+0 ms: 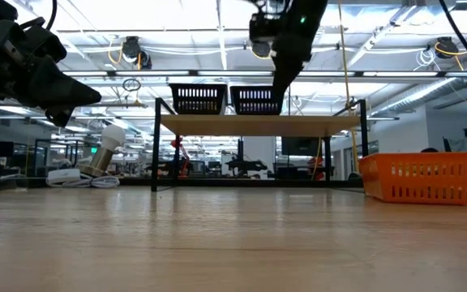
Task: Pick & Place Office Desk Supplies
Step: Put the orange basket filled with crayon boxes on the shelf
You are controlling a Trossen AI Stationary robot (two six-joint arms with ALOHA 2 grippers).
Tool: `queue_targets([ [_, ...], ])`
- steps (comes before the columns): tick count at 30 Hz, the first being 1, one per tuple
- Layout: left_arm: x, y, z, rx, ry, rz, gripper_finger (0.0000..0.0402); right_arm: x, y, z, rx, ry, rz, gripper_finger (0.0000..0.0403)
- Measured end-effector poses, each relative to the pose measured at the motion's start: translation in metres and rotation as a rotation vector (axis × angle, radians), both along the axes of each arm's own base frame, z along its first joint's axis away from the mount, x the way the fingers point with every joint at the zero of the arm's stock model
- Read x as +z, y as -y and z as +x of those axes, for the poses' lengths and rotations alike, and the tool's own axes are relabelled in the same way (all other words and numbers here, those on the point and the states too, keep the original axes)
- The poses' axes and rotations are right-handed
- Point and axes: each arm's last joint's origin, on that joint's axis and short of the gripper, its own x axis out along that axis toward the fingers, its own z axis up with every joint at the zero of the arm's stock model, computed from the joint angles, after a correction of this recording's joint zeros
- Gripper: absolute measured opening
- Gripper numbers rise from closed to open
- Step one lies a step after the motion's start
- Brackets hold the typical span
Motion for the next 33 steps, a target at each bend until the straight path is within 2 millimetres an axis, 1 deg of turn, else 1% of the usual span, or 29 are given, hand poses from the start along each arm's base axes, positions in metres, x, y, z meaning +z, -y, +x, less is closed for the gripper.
queue_targets([
  [2, 0.0, 0.0, 0.0, -0.001, 0.0, 0.003, 0.0026, 0.008, -0.009, -0.003, 0.023, 0.039, 0.034, 0.0001],
  [5, 0.0, 0.0, 0.0, -0.001, 0.0, 0.003, 0.0026, 0.026, -0.026, -0.015, 0.058, 0.097, 0.072, 0.0002],
  [8, 0.0, 0.0, 0.0, -0.001, 0.0, 0.002, 0.0026, 0.055, -0.045, -0.034, 0.116, 0.218, 0.083, 0.0001],
  [11, 0.0, 0.0, 0.0, -0.007, -0.001, -0.002, 0.0026, 0.092, -0.062, -0.063, 0.252, 0.442, 0.106, 0.0001],
  [13, 0.0, 0.0, 0.0, -0.009, -0.002, -0.001, 0.0026, 0.113, -0.069, -0.089, 0.298, 0.611, 0.105, 0.0001],
  [15, 0.0, 0.0, 0.0, -0.008, -0.002, 0.001, 0.0026, 0.124, -0.071, -0.119, 0.323, 0.746, 0.102, 0.0001],
  [16, 0.0, 0.0, 0.0, -0.005, -0.001, 0.002, 0.0026, 0.126, -0.071, -0.135, 0.332, 0.809, 0.101, 0.0001],
  [17, 0.0, 0.0, 0.0, -0.004, -0.002, 0.003, 0.0026, 0.125, -0.071, -0.151, 0.34, 0.869, 0.103, 0.0001],
  [19, 0.0, 0.0, 0.0, -0.001, -0.001, 0.009, 0.0026, 0.117, -0.07, -0.179, 0.342, 0.961, 0.117, 0.0001],
  [21, 0.0, 0.0, 0.0, -0.001, -0.002, 0.01, 0.0026, 0.101, -0.067, -0.203, 0.314, 1.022, 0.125, 0.0001],
  [24, 0.0, 0.0, 0.0, 0.0, -0.002, 0.006, 0.0026, 0.071, -0.062, -0.232, 0.258, 1.073, 0.137, 0.0001],
  [27, 0.0, 0.0, 0.0, 0.0, -0.001, -0.001, 0.0026, 0.041, -0.059, -0.249, 0.24, 1.129, 0.168, 0.0],
  [30, 0.0, 0.0, 0.0, 0.0, -0.001, 0.0, 0.0026, 0.014, -0.058, -0.256, 0.232, 1.189, 0.197, 0.0],
  [33, 0.0, 0.0, 0.0, 0.002, 0.001, 0.0, 0.0026, -0.006, -0.058, -0.259, 0.245, 1.251, 0.214, 0.0],
])
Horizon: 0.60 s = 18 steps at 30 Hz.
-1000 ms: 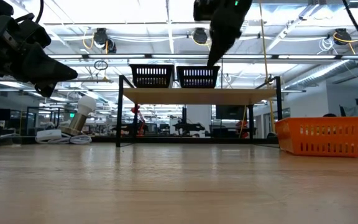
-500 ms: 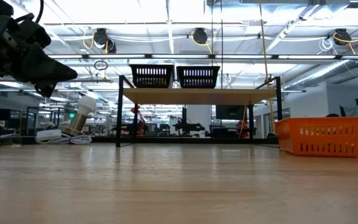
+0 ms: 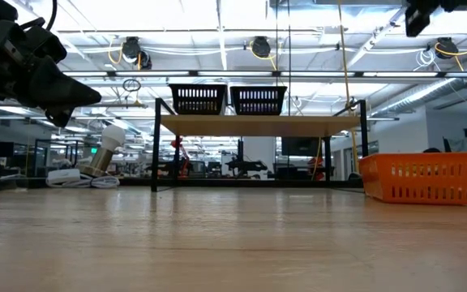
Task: Pick & Place Office Desk Supplies
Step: Put the orange basket filled with crayon boxes on the shelf
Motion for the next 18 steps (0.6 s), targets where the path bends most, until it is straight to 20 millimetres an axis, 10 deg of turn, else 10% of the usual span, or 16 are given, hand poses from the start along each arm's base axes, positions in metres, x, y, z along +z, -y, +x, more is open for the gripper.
queue_targets([
  [18, 0.001, -0.001, 0.0, 0.01, 0.006, 0.047, 0.0026, -0.084, -0.003, 0.015, 0.018, 0.079, 0.078, 0.0],
])
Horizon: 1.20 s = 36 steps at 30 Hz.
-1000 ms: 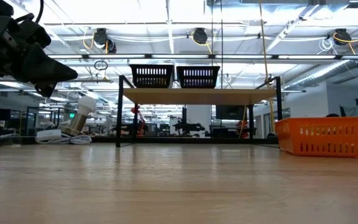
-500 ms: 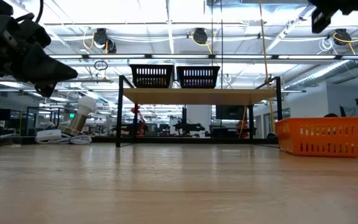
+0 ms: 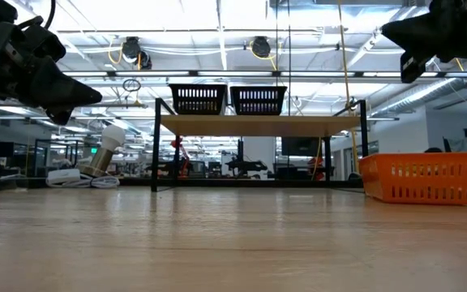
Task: Pick & Place Office Desk Supplies
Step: Put the orange basket filled with crayon boxes on the shelf
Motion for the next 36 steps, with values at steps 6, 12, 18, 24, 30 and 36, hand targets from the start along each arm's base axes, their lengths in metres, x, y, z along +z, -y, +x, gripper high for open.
queue_targets([
  [6, 0.0, 0.0, 0.0, 0.0, -0.003, 0.002, 0.0026, -0.002, 0.0, 0.001, -0.002, 0.001, -0.008, 0.0],
  [12, 0.0, 0.0, 0.0, 0.002, -0.004, -0.011, 0.0026, -0.005, 0.0, 0.001, -0.001, -0.028, -0.01, 0.0],
  [18, 0.0, 0.0, 0.0, 0.003, -0.004, -0.028, 0.0026, -0.02, -0.001, 0.004, 0.0, -0.107, 0.019, 0.0],
  [24, 0.0, 0.0, 0.0, 0.004, -0.004, -0.029, 0.0026, -0.022, 0.001, 0.004, -0.044, -0.095, 0.057, 0.0],
  [30, 0.0, 0.0, 0.0, 0.005, -0.004, -0.031, 0.0026, 0.01, -0.001, 0.002, 0.023, 0.036, 0.002, 0.0],
  [36, 0.0, 0.0, 0.0, 0.006, -0.004, -0.03, 0.0026, 0.057, -0.003, 0.014, 0.023, -0.122, -0.042, 0.0],
])
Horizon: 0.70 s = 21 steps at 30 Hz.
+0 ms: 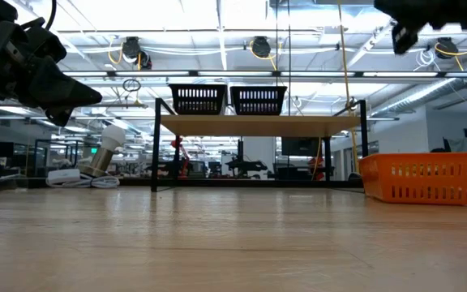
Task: Pick & Place Office Desk Supplies
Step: Put the orange basket filled with crayon boxes on the shelf
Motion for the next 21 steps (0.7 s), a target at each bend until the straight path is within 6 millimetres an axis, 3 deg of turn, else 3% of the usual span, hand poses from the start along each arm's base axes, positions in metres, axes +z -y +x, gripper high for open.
queue_targets([
  [5, 0.0, 0.0, 0.0, 0.004, 0.0, 0.004, 0.0026, 0.04, -0.004, 0.023, 0.001, -0.283, -0.008, 0.0],
  [9, 0.0, 0.0, 0.0, 0.007, -0.001, 0.007, 0.0026, 0.058, -0.008, 0.046, -0.018, -0.594, 0.004, 0.0],
  [15, 0.0, 0.0, 0.0, 0.007, -0.001, 0.008, 0.0026, 0.052, -0.028, 0.085, -0.032, -1.003, 0.007, 0.0],
  [21, 0.0, 0.0, 0.0, 0.007, -0.001, 0.008, 0.0026, 0.026, -0.056, 0.111, -0.007, -1.27, 0.023, 0.0],
])
